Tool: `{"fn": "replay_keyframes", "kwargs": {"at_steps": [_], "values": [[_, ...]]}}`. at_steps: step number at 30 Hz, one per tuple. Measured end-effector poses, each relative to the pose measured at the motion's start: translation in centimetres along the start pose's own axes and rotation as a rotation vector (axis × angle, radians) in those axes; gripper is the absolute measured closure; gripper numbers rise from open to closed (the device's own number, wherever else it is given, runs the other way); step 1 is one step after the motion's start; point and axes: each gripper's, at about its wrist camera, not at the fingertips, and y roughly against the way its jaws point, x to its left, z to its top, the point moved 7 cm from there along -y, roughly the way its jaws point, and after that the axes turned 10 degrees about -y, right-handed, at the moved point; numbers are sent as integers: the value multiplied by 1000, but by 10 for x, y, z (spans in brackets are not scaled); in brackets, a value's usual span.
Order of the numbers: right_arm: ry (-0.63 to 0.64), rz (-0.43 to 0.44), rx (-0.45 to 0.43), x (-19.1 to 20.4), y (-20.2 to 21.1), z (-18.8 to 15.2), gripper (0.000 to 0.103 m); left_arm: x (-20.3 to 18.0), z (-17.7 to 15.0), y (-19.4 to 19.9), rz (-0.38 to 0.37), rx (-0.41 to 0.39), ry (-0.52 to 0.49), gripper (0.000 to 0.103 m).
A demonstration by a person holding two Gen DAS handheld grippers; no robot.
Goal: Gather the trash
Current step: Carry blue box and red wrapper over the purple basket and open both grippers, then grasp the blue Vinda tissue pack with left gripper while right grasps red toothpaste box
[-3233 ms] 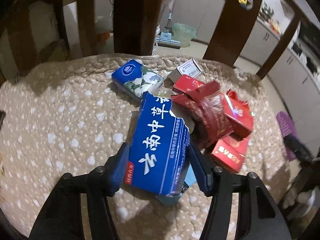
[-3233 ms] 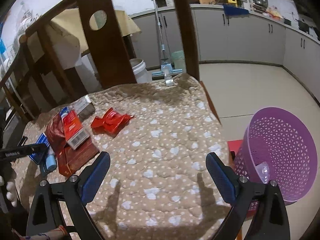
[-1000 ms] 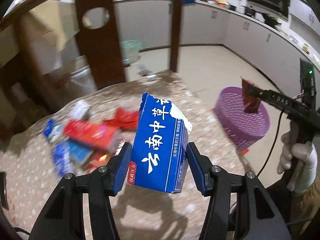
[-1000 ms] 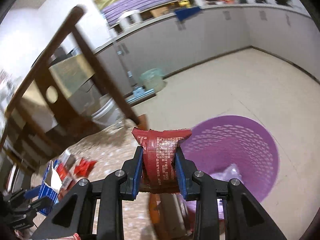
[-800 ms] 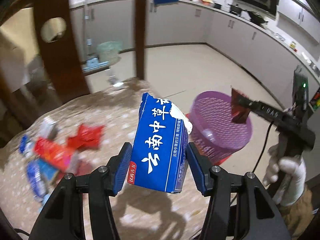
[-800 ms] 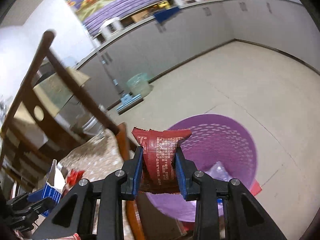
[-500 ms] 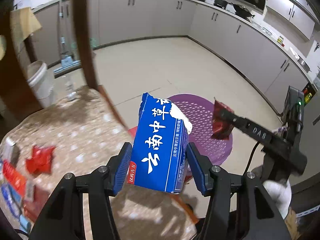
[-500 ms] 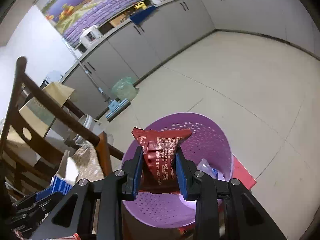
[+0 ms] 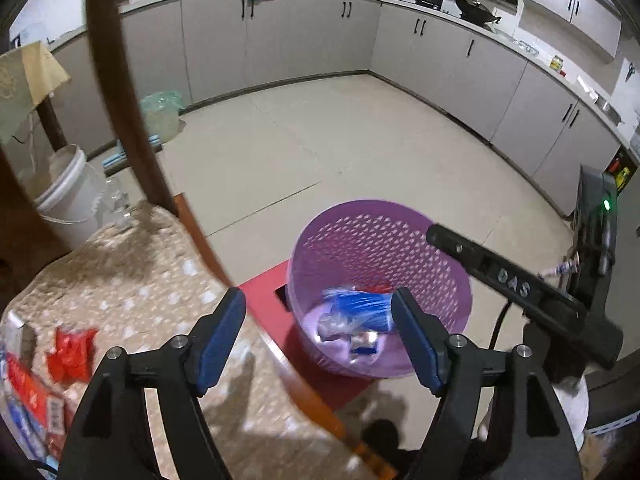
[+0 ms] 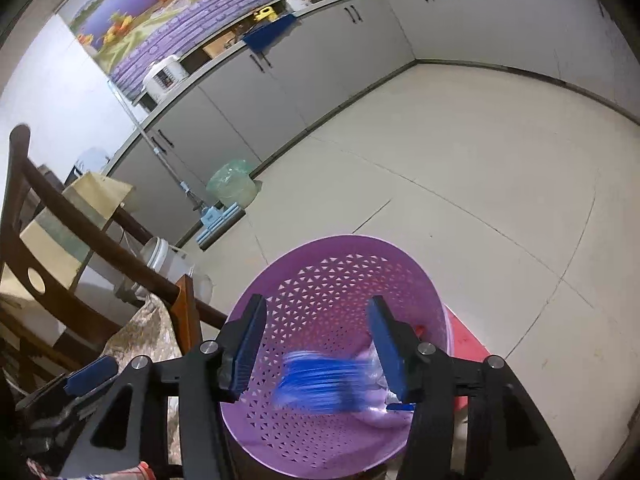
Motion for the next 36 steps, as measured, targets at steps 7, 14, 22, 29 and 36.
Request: {"fn": "replay_keyframes", "kwargs": {"at_steps": [7, 14, 22, 29, 36], "values": [[113, 4, -6, 38, -3, -20, 40, 23, -49, 33, 70, 21, 30, 25], [253, 4, 15, 82, -11, -55, 39, 88, -115, 81, 179, 60, 153, 25], [361, 33, 48, 125, -16, -99, 34, 202, -192, 147, 316, 47, 428, 25], [471, 37, 75, 152, -26, -133, 34, 281, -230, 146, 410, 83, 565, 24], [518, 41, 100, 158, -31, -147, 34, 306, -233, 94, 364, 160, 576, 24]]}}
